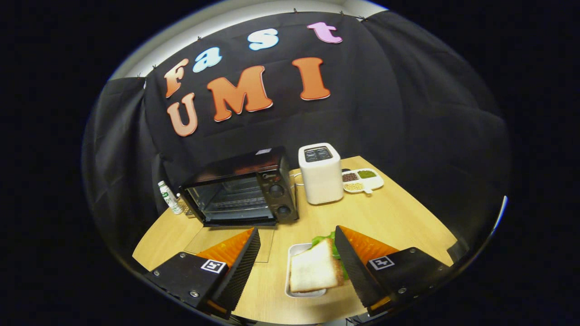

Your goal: Open the toaster oven, put the food inside, and close the toaster oven door.

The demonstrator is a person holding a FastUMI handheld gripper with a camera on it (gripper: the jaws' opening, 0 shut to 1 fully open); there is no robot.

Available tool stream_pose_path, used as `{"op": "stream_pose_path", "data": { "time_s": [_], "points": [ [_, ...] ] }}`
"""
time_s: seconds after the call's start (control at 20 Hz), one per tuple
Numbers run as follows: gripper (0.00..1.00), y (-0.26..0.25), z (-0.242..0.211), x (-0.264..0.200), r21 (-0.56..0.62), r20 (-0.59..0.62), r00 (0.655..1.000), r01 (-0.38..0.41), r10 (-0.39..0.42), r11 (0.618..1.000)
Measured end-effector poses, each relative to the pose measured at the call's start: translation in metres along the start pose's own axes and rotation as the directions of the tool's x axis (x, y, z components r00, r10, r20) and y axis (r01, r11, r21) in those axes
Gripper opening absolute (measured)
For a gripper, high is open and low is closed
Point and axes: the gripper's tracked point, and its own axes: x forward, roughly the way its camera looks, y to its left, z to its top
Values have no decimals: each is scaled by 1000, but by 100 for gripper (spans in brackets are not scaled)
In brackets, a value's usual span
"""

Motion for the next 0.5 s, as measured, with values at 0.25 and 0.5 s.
{"op": "stream_pose_path", "data": {
  "time_s": [0.25, 0.5],
  "points": [
    [98, -34, -33, 7, 67, -104, 994, 20, -12, 998],
    [98, -32, -62, 14, 158, -212, 974, -45, 78, 986]
  ]
}}
